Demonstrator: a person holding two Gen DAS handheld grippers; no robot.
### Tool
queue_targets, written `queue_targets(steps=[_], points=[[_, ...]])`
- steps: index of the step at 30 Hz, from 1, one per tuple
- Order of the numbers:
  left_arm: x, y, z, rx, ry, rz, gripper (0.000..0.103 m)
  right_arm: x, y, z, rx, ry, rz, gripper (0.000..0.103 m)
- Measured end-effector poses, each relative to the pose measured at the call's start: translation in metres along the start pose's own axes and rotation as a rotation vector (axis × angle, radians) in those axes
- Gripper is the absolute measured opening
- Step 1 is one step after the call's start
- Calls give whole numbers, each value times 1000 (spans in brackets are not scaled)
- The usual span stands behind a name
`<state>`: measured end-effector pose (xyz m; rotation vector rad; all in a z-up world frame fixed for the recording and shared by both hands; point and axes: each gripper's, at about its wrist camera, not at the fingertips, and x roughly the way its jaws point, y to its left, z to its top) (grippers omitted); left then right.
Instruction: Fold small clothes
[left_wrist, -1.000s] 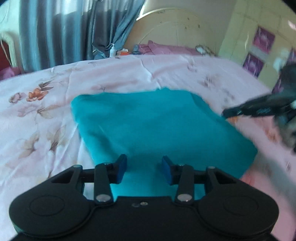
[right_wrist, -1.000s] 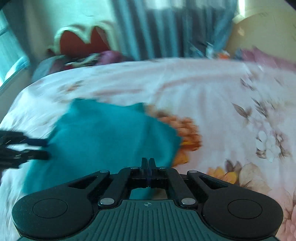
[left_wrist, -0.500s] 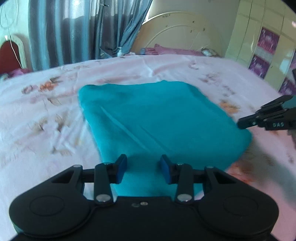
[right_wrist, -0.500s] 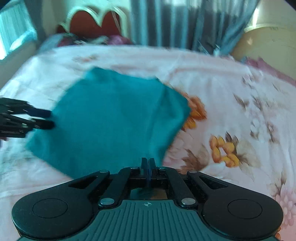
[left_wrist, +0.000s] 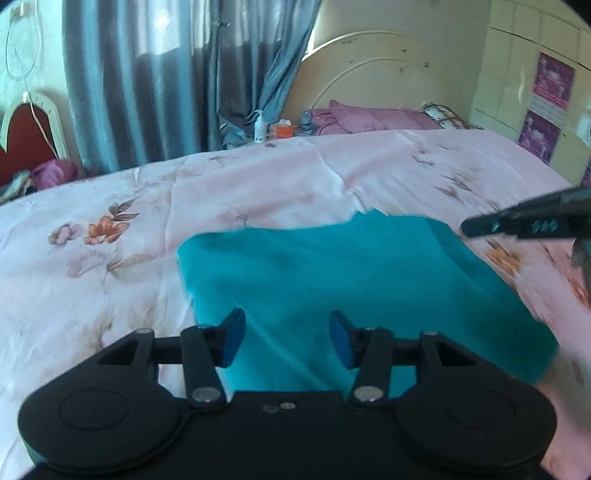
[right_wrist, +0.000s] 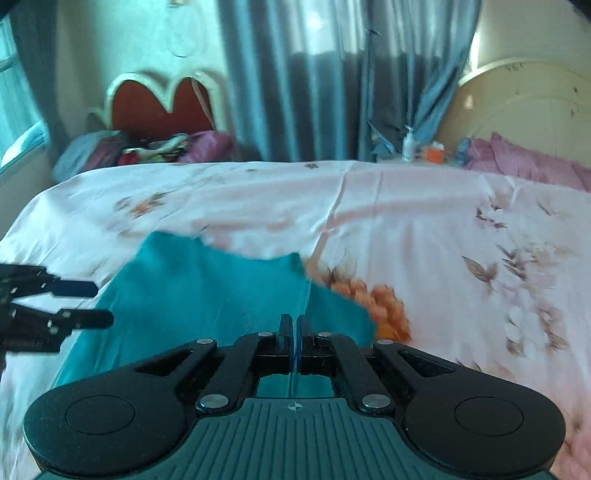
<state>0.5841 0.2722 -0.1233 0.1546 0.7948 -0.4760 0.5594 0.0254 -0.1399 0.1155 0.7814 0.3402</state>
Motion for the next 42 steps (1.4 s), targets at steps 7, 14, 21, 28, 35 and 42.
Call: queue_targets(steps=[7, 14, 21, 28, 35, 42], points=[[-10, -5, -4, -21, -4, 52, 55, -17, 8, -9, 21, -47, -18, 0], [-56, -36, -19, -56, -57, 100, 63, -66, 29, -32, 9, -58, -40, 0], [-96, -72, -33, -39, -110, 170, 90, -106, 33, -53, -4, -73, -73, 0], [-156, -121, -71, -115, -185, 306, 103, -160, 24, -102, 9, -77, -128, 103], [-207, -170, -107, -143, -139, 260, 103, -222, 27, -152, 53, -101, -151, 103], [-258, -212, -125, -128, -152, 273, 103, -289, 53, -188, 21, -150, -181, 103]])
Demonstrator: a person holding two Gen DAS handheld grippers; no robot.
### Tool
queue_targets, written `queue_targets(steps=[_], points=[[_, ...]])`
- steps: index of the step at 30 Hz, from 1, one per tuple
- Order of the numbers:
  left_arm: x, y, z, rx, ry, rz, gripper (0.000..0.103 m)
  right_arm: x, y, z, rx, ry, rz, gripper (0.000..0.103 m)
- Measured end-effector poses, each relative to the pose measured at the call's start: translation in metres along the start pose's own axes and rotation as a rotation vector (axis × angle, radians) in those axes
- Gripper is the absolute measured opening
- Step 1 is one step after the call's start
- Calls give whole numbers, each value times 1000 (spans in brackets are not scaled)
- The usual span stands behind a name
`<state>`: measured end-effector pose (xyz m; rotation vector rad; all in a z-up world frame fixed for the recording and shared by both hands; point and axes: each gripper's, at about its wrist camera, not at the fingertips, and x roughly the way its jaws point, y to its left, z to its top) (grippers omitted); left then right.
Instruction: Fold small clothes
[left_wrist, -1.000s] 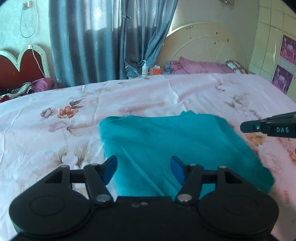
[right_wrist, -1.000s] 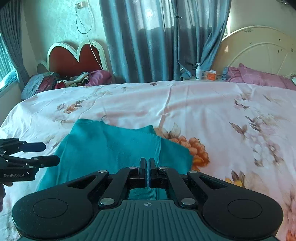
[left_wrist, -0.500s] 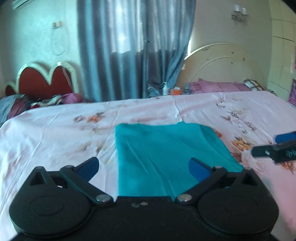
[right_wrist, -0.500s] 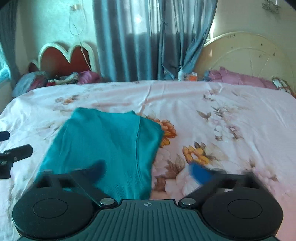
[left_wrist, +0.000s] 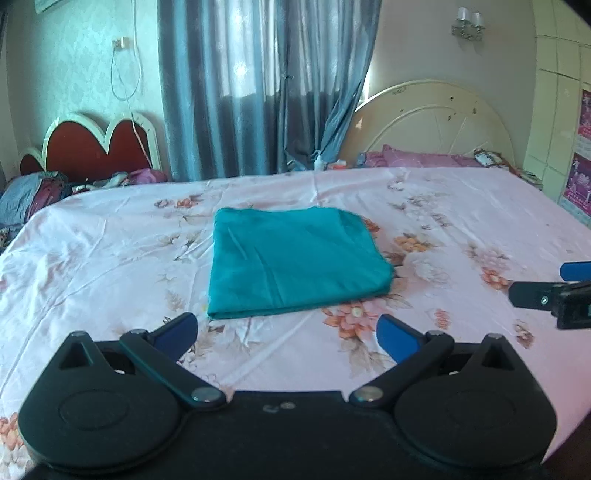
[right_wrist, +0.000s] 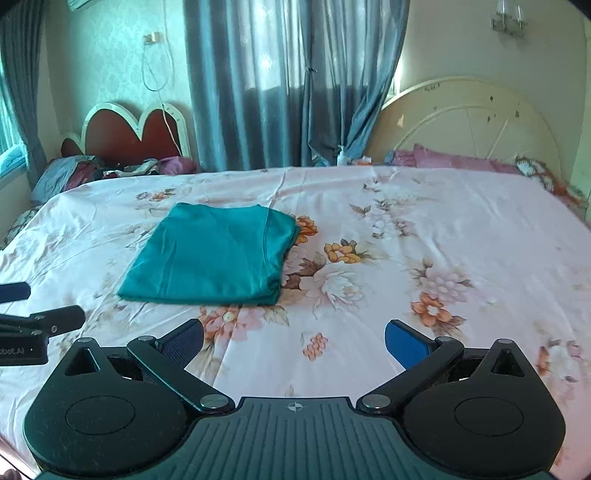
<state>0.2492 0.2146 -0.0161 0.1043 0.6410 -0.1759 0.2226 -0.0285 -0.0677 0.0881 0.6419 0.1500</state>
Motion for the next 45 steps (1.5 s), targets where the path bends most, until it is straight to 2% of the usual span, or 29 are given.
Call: queue_targets(steps=[5, 14, 28, 45], points=[[-30, -8, -5, 1, -37, 7, 103, -33, 13, -8, -39, -29, 12, 103], [-64, -3, -9, -24, -92, 21, 103, -62, 38, -6, -79, -82, 36, 103], [-79, 9, -15, -40, -122, 14, 103, -71, 48, -6, -95, -91, 34, 103], [-85, 8, -13, -28, -140, 14, 103, -74, 41, -1, -93, -98, 43, 103]])
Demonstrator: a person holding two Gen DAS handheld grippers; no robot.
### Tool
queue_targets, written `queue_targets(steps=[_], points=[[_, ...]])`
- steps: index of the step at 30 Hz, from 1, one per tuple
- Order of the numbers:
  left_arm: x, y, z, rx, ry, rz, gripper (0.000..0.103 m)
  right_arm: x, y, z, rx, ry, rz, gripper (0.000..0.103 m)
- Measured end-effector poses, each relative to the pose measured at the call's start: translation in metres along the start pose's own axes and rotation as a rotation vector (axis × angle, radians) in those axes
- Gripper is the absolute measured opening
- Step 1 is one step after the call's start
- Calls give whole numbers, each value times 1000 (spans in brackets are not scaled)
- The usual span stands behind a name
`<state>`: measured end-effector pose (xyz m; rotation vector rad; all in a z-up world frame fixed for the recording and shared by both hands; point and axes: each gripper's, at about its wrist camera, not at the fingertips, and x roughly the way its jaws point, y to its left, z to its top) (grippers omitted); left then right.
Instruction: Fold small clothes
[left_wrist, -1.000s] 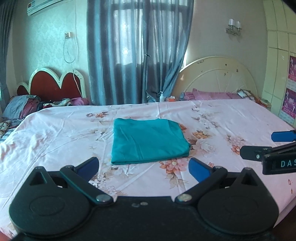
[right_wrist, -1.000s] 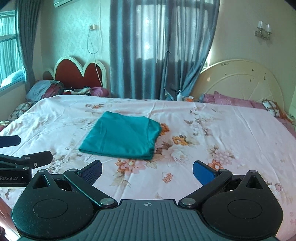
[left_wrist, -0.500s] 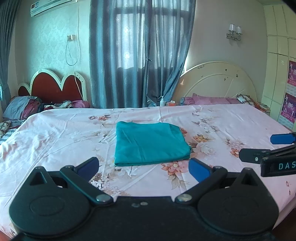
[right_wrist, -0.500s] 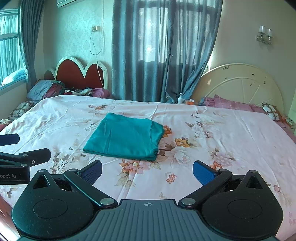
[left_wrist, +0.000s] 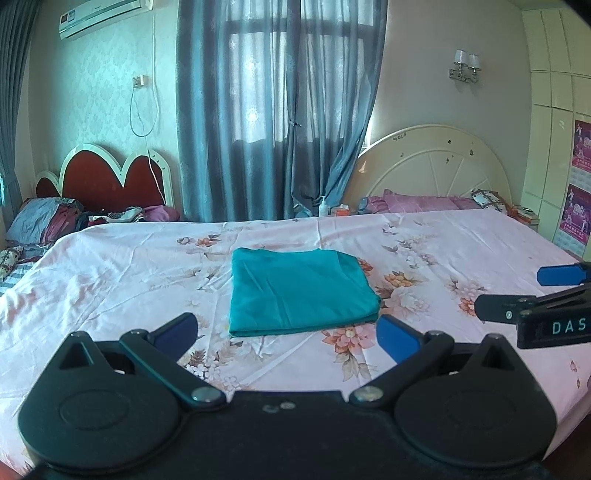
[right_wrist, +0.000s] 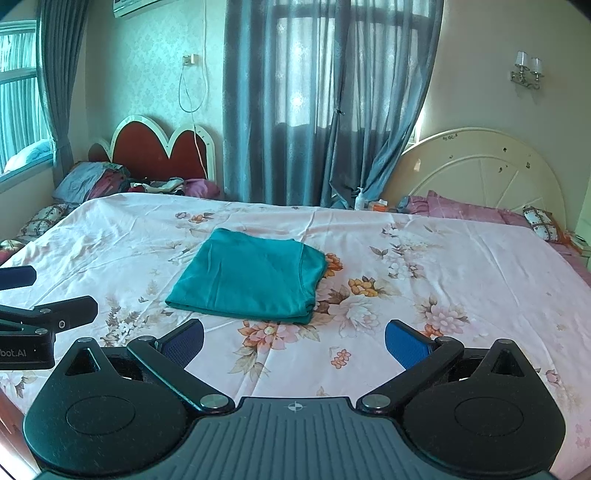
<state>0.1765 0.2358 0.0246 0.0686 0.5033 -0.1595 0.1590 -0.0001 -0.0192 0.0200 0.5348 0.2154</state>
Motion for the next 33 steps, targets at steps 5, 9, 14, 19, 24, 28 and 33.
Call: queue_targets(steps=[5, 9, 14, 19, 24, 28, 33], points=[[-1, -2, 2, 4, -2, -3, 103, -1, -1, 0, 0, 1, 2, 103], [-2, -4, 1, 8, -3, -7, 103, -1, -1, 0, 1, 0, 2, 103], [-2, -6, 2, 14, -4, -14, 103, -2, -2, 0, 0, 0, 2, 103], [-2, -6, 3, 19, -6, -20, 103, -5, -3, 0, 5, 0, 0, 103], [-1, -7, 3, 21, -5, -24, 103, -7, -3, 0, 4, 3, 1, 103], [-1, -6, 3, 21, -6, -25, 103, -7, -2, 1, 2, 1, 5, 103], [-1, -6, 2, 22, -5, -25, 103, -6, -2, 1, 3, 0, 5, 103]])
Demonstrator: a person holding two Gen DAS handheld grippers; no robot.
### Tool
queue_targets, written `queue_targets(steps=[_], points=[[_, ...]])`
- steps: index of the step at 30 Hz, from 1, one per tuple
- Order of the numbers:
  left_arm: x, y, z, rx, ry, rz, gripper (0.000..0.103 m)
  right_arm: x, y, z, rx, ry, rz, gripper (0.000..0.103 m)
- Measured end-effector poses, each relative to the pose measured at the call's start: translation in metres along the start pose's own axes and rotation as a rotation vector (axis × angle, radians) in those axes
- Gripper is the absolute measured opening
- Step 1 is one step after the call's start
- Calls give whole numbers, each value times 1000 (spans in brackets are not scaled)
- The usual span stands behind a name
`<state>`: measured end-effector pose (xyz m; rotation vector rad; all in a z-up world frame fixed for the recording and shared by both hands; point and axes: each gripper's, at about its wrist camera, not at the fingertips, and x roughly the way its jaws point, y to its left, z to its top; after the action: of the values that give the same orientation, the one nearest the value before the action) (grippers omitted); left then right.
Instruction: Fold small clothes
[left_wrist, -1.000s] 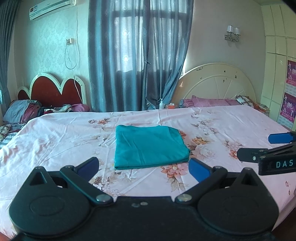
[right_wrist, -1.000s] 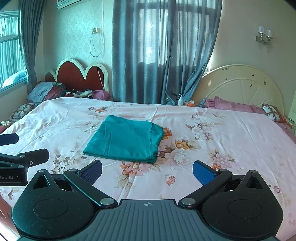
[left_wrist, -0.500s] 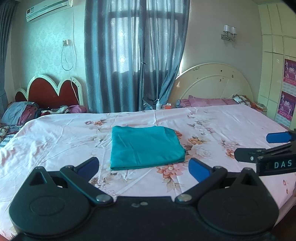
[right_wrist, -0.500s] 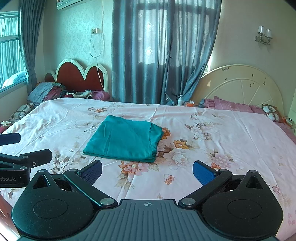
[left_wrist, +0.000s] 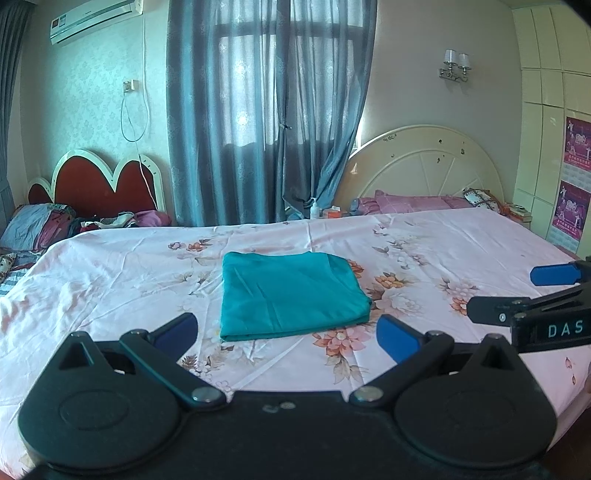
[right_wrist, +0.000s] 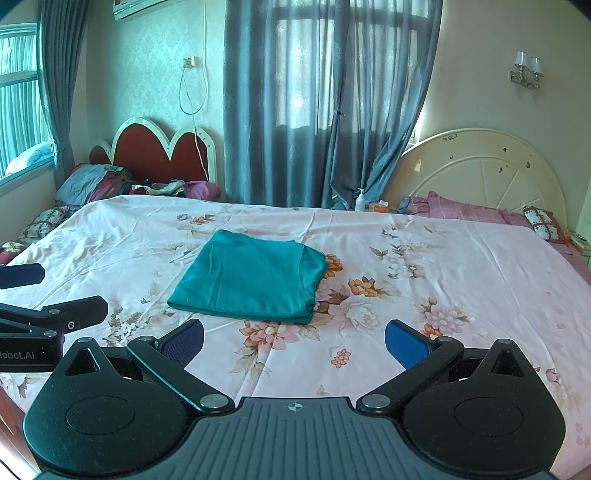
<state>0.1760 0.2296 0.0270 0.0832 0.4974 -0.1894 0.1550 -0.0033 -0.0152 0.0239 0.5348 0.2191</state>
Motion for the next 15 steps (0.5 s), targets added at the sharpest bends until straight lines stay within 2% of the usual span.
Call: queue_targets(steps=[15], points=[[2, 3, -1, 2, 4, 2, 103, 6, 1, 1, -3, 1, 10, 103]])
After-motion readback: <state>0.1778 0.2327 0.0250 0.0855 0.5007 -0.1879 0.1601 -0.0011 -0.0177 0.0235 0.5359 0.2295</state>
